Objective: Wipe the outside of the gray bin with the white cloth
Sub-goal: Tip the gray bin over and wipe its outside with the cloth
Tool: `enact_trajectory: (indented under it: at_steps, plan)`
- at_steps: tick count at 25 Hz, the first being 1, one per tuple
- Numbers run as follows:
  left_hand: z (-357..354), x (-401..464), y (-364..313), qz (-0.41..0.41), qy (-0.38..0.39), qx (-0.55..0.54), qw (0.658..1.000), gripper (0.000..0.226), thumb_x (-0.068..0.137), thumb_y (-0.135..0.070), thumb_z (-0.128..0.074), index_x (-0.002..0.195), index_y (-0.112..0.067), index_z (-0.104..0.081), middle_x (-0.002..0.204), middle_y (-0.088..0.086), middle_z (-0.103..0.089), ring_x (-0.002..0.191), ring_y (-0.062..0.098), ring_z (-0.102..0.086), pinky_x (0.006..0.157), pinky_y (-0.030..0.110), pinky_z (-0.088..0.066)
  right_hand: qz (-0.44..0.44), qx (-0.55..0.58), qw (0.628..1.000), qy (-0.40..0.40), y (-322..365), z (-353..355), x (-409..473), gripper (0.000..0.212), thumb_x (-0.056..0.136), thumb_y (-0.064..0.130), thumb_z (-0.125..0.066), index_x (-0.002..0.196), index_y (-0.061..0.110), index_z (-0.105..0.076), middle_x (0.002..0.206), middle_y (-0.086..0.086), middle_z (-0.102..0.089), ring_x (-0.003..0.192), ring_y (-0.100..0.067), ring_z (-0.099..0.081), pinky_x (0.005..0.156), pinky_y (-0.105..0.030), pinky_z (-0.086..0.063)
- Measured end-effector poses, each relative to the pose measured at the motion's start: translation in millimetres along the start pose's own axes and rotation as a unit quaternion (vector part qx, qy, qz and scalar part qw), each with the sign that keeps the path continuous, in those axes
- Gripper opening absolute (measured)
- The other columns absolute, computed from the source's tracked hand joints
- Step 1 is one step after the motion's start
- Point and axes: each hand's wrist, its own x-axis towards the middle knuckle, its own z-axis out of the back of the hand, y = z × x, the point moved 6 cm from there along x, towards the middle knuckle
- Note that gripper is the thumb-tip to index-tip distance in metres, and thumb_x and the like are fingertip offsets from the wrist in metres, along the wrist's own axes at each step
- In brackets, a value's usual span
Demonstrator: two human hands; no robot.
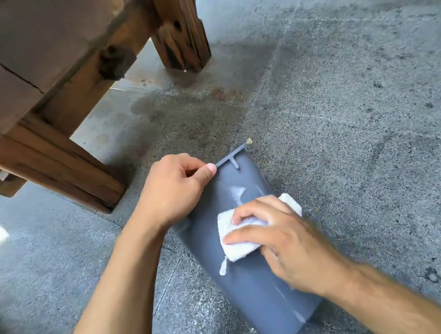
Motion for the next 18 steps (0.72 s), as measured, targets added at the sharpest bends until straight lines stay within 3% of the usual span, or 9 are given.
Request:
enact_trajectory:
  at_steps: [2,5,8,14,16,18]
  plan:
    - [4.0,3.1,2.2,-0.014,-0.018,0.035,0.999,0.039,0.098,-0.035,-0.063,0.069,-0.009,-0.065,0.074,0.003,-0.059,0.077,0.029,-0.056,0.07,0.038,-0.041,-0.003,-0.001,0.999,0.036,-7.7,-8.8,-13.4,0.057,0.07,0.005,-0.04,0.106,0.033,-0.074,0.118,0.008,-0.06,0.114,-0.016,-0.052,0.093,-0.041,-0.05]
    - [11.1,4.4,16.7,-0.005,-0.031,0.041,0.999,0.033,0.097,-0.037,-0.063,0.085,-0.01,-0.078,0.085,0.009,-0.065,0.084,0.029,-0.06,0.075,0.038,-0.045,-0.006,-0.01,0.997,0.079,-12.0,-21.1,-34.7,0.056,0.07,0.007,-0.042,0.107,0.037,-0.072,0.12,0.013,-0.059,0.117,-0.013,-0.052,0.092,-0.039,-0.051]
    - [17.8,5.0,29.9,0.016,-0.048,0.047,0.998,0.031,0.097,-0.038,-0.064,0.087,-0.012,-0.078,0.079,0.004,-0.061,0.081,0.026,-0.059,0.07,0.035,-0.042,0.003,-0.026,0.992,0.12,-11.5,-29.8,-51.1,0.05,0.073,0.01,-0.046,0.106,0.04,-0.069,0.12,0.017,-0.057,0.117,-0.011,-0.052,0.089,-0.037,-0.053]
    - [17.4,9.7,39.4,-0.001,-0.031,0.027,0.999,0.022,0.099,-0.034,-0.061,0.102,-0.02,-0.078,0.077,-0.007,-0.051,0.084,0.023,-0.055,0.072,0.031,-0.037,0.028,-0.046,0.964,0.26,-9.3,-56.5,-93.5,0.036,0.081,0.019,-0.068,0.104,0.047,-0.071,0.118,0.018,-0.058,0.113,-0.004,-0.047,0.087,-0.015,-0.04]
    - [13.9,12.5,36.5,-0.012,-0.027,0.019,0.999,0.021,0.099,-0.032,-0.061,0.102,-0.02,-0.078,0.082,0.001,-0.051,0.087,0.026,-0.057,0.072,0.032,-0.036,0.048,-0.052,0.971,0.227,-5.5,-48.0,-89.1,0.034,0.072,0.02,-0.076,0.094,0.045,-0.073,0.103,0.024,-0.064,0.103,0.004,-0.052,0.083,-0.016,-0.051]
    - [11.9,14.0,34.2,-0.009,-0.028,0.015,0.999,0.021,0.098,-0.032,-0.062,0.102,-0.02,-0.079,0.085,0.004,-0.052,0.089,0.027,-0.058,0.075,0.032,-0.039,0.007,0.05,0.991,0.12,-1.7,-23.0,-65.4,0.045,0.067,-0.001,-0.065,0.09,0.036,-0.078,0.098,0.022,-0.068,0.1,-0.002,-0.06,0.08,-0.029,-0.055]
